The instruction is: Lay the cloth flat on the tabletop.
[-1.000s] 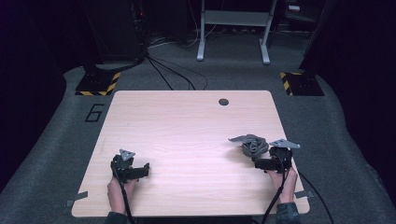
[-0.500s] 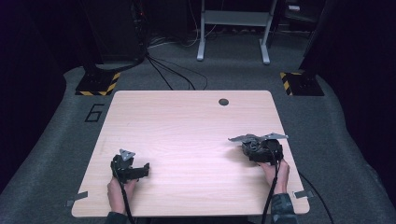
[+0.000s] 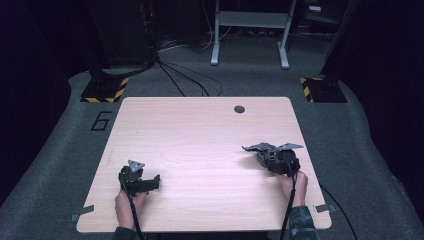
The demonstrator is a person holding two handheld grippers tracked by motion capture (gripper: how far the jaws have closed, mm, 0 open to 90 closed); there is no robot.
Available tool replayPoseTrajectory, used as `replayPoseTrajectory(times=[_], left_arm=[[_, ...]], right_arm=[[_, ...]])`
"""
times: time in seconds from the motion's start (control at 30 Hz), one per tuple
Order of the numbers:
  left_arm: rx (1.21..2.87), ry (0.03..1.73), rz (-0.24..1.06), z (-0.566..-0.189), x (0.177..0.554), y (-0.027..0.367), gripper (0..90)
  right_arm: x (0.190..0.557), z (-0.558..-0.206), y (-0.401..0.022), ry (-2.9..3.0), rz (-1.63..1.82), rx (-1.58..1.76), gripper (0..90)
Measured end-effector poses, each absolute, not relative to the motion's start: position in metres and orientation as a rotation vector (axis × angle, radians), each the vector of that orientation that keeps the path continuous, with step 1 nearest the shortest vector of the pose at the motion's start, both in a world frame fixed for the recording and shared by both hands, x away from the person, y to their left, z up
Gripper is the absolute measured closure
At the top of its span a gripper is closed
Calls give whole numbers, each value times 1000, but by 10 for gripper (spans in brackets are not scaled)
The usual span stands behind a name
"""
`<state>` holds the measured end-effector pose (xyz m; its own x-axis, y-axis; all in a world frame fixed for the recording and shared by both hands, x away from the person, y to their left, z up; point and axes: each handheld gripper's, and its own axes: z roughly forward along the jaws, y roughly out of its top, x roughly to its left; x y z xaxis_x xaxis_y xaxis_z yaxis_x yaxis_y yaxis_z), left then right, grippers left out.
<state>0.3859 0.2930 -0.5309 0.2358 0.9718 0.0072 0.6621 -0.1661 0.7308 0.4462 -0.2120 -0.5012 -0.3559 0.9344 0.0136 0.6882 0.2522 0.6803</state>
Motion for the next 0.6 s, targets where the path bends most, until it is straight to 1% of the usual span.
replayPoseTrajectory(times=[0.03,0.17,0.33,0.5,0.6], left_arm=[[1906,1492,658,-531,386,293,52],[1906,1493,657,-531,386,293,52],[1906,1493,656,-531,386,293,52],[1906,1493,656,-531,386,293,52],[1905,1493,656,-531,386,293,52]], right_arm=[[446,-503,-213,2131,866,1481,564],[445,-504,-213,2129,858,1479,649],[441,-504,-215,2092,898,1485,688],[433,-493,-220,2058,976,1463,690],[427,-481,-220,2035,1023,1427,690]])
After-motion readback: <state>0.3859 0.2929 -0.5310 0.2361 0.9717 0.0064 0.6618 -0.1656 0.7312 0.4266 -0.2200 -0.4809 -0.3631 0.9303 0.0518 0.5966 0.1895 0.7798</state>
